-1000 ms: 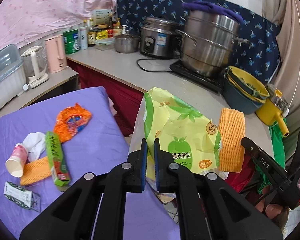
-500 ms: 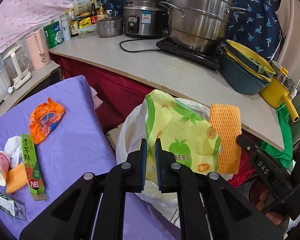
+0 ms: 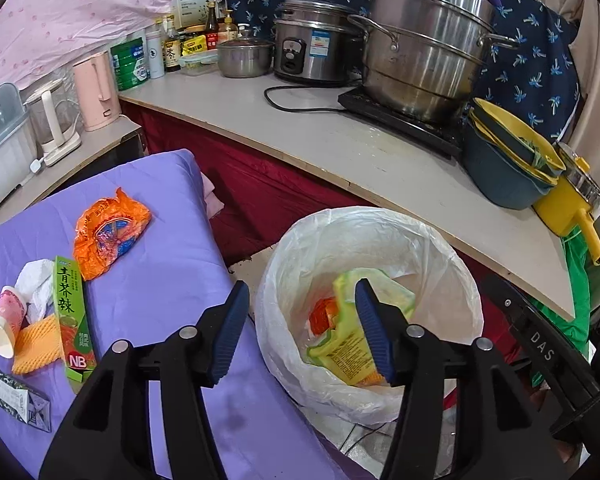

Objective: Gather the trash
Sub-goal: 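Open both grippers to drop the snack bag and foam net into the bin, then move both open grippers back to the trash on the table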

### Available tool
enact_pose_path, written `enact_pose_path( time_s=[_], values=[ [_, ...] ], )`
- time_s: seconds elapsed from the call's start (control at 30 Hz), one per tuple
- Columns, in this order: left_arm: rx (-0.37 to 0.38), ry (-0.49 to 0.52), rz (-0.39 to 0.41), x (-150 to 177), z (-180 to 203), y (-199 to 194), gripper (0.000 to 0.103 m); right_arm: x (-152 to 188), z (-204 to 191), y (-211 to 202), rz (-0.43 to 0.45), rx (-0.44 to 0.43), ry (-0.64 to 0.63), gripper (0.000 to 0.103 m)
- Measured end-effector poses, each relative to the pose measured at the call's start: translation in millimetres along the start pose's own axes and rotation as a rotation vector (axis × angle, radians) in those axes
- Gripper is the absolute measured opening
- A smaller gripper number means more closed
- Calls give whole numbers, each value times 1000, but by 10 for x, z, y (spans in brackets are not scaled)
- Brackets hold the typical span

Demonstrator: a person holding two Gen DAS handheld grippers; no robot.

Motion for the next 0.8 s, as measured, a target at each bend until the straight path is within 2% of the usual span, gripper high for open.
enact_pose_path(
  time_s=[0.37, 0.57, 0.8],
  values=[
    [-37, -53, 46, -115, -326, -345, 58, -60, -393, -284, 33, -38, -35, 44],
    [-88, -114, 74, -112, -755, -626, 62, 36, -783, -442, 31, -92, -74, 47],
    [-197, -181, 102, -15, -1465, -988, 67, 270, -1327, -548, 3, -165, -124, 49]
  ],
)
Point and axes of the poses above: each gripper's, at about its wrist camera, not at the fingertips, and y roughly the way its jaws point, z to its right, x to its underside, the point moved 5 cm from there along y, roughly the way its jaws point, and after that the axes turned 15 degrees about z, right-handed, at the moved point
